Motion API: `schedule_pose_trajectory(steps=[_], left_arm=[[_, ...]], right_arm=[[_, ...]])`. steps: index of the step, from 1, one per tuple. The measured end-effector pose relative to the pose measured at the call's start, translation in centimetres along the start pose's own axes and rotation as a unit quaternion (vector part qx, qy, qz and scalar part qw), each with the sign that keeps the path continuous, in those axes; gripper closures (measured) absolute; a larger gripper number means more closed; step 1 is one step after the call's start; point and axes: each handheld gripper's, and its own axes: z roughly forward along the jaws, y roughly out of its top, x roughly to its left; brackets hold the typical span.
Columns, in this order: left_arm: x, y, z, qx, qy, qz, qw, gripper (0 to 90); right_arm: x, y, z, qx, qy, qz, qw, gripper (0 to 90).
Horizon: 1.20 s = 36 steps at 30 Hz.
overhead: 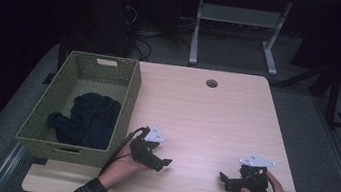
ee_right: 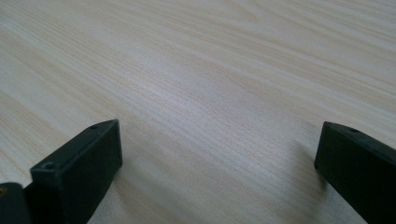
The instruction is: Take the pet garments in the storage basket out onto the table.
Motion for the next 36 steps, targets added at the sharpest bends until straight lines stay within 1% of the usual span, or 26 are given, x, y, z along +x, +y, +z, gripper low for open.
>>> schedule_pose_trajectory(steps=[2,6,10,16,25,27,31,36], left_arm=[[-0.1,0.1,-0.1,0.005,0.001,0.001,1.0,13.9],[0.0,0.2,-0.2,0.006,0.0,0.0,1.0,14.0],[0.0,0.3,-0.4,0.001,-0.002,-0.005,1.0,14.1],[0.1,0.7,-0.7,-0.004,-0.001,-0.006,1.0,14.1],[0.3,1.0,-1.0,-0.005,-0.004,-0.008,1.0,14.1],[0.3,1.2,-1.3,-0.008,-0.004,-0.008,0.9999,14.1],[0.3,1.3,-1.5,-0.012,-0.01,-0.009,0.9998,14.3],[0.2,1.5,-1.6,-0.007,-0.014,-0.007,0.9999,14.3]], right_arm=[[0.0,0.0,0.0,0.0,0.0,0.0,1.0,0.5],[0.0,0.0,0.0,0.0,0.0,0.0,1.0,0.4],[0.0,0.0,0.0,0.0,0.0,0.0,1.0,0.5],[0.0,0.0,0.0,0.0,0.0,0.0,1.0,0.5],[0.0,0.0,0.0,0.0,0.0,-0.001,1.0,0.5],[0.0,0.0,0.0,0.0,0.0,-0.002,1.0,0.5],[0.0,0.0,0.0,0.0,0.0,-0.002,1.0,0.5],[0.0,0.0,0.0,0.0,0.0,-0.002,1.0,0.4]])
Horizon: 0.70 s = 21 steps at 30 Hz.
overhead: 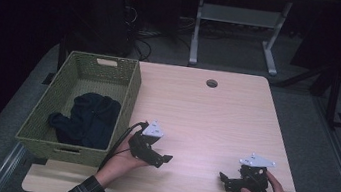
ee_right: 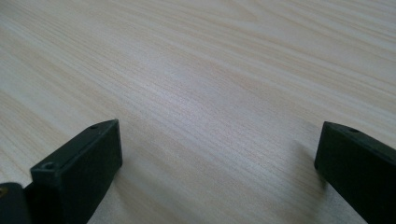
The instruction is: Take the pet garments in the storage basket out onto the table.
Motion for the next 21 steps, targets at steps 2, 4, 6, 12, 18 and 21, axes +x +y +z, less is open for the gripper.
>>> schedule_pose_trajectory(steps=[2,4,6,12,18,21], left_arm=[[0.0,0.2,-0.1,-0.002,0.001,0.003,1.0,14.3],[0.0,0.3,-0.2,-0.002,0.0,0.001,1.0,14.3],[0.0,0.3,-0.3,-0.002,0.001,0.0,1.0,14.3],[-0.1,0.5,-0.4,0.006,-0.003,0.003,1.0,14.3],[-0.1,1.0,-0.9,-0.001,-0.003,0.0,1.0,14.3],[-0.1,1.3,-1.3,-0.002,-0.002,0.005,1.0,14.3]], right_arm=[[0.0,0.0,0.0,0.0,0.0,0.0,1.0,0.5],[0.0,0.0,0.0,0.0,0.0,0.0,1.0,0.5],[0.0,0.0,0.0,0.0,0.0,0.0,1.0,0.5],[0.0,0.0,0.0,0.0,0.0,0.0,1.0,0.4],[0.0,0.0,0.0,0.0,0.0,0.0,1.0,0.5],[0.0,0.0,0.0,0.0,0.0,0.0,1.0,0.5]])
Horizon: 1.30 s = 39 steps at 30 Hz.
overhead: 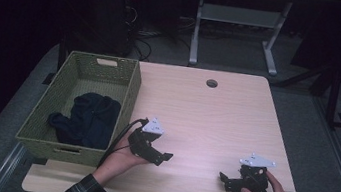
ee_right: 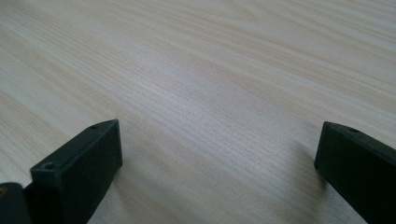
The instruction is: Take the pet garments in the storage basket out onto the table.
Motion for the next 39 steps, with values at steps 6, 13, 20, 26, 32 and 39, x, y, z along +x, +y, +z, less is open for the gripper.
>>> schedule_pose_trajectory(steps=[6,13,20,26,32,39], left_arm=[[0.0,0.5,-0.5,-0.008,-0.006,-0.002,0.9999,14.3],[0.0,1.0,-1.1,-0.014,-0.016,-0.012,0.9997,14.3],[0.1,1.6,-1.6,-0.015,-0.018,-0.007,0.9997,14.3],[0.0,2.0,-2.1,-0.013,-0.017,0.0,0.9998,14.3],[0.2,2.7,-2.9,-0.02,-0.012,0.001,0.9997,14.3],[0.9,3.1,-4.0,-0.035,-0.01,-0.007,0.9993,14.2]], right_arm=[[0.0,0.0,0.0,0.0,0.0,0.0,1.0,0.4],[0.0,0.0,0.0,0.0,0.0,0.0,1.0,0.4],[0.0,0.0,0.0,0.0,0.0,0.0,1.0,0.5],[0.0,0.0,0.0,0.0,0.0,0.0,1.0,0.5],[0.0,0.0,0.0,0.0,0.0,0.0,1.0,0.5],[0.0,0.0,0.0,0.0,0.0,0.0,1.0,0.5]])
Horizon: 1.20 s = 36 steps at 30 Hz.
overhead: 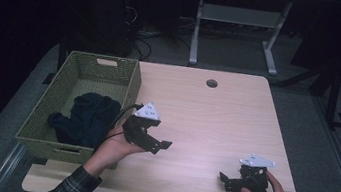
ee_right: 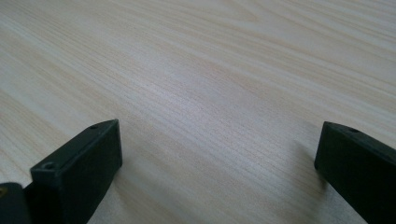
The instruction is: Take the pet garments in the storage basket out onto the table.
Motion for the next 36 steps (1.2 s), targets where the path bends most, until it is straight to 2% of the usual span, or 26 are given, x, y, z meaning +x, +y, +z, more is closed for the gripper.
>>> schedule_pose_trajectory(steps=[11,27,36], left_arm=[[0.9,0.8,-1.4,-0.007,-0.01,-0.003,0.9999,13.5],[2.4,0.5,-3.9,-0.014,0.01,-0.015,0.9997,14.1],[3.5,-0.1,-5.3,-0.02,0.027,-0.03,0.999,14.1]], right_arm=[[0.0,0.0,0.0,0.0,0.0,0.0,1.0,0.4],[0.0,0.0,0.0,0.0,0.0,0.0,1.0,0.5],[0.0,0.0,0.0,0.0,0.0,0.0,1.0,0.5]])
